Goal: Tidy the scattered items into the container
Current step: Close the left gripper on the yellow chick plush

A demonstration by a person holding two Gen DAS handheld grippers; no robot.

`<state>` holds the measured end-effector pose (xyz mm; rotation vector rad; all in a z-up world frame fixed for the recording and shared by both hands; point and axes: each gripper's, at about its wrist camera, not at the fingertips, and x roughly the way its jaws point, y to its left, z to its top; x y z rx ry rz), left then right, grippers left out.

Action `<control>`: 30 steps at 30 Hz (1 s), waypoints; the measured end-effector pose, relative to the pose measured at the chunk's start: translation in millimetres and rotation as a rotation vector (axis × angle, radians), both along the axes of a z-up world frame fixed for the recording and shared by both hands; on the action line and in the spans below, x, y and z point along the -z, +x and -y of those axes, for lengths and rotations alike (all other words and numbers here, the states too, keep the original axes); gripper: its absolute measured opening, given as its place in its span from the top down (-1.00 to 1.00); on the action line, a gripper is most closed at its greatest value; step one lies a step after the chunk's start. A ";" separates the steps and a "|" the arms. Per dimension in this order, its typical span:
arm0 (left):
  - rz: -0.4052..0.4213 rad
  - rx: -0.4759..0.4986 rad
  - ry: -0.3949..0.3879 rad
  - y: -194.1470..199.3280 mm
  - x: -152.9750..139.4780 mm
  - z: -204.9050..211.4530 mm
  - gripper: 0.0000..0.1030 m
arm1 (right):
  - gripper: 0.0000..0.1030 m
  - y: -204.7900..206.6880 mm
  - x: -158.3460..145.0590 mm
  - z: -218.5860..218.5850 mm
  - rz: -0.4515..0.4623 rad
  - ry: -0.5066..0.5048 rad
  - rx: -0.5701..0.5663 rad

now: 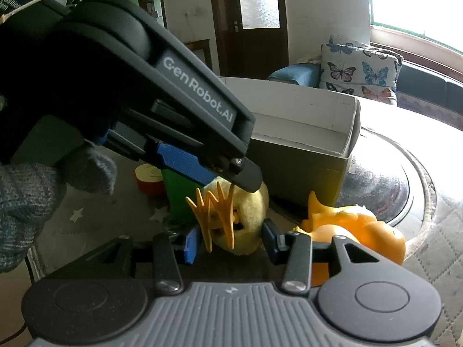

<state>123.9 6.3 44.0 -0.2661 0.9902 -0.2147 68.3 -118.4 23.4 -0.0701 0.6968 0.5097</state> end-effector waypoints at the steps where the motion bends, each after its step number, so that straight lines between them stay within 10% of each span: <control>1: -0.002 -0.001 -0.001 0.0 -0.1 0.0 0.22 | 0.12 -0.3 -0.2 0.0 0.000 -0.002 -0.001; 13: 0.057 0.027 -0.023 -14.8 -20.5 2.4 0.57 | 0.15 -12.3 -13.4 5.0 0.036 0.010 -0.003; 30: 0.061 0.001 -0.086 -20.0 -12.3 -11.5 0.43 | 0.11 -15.0 -5.1 3.3 0.022 -0.011 -0.003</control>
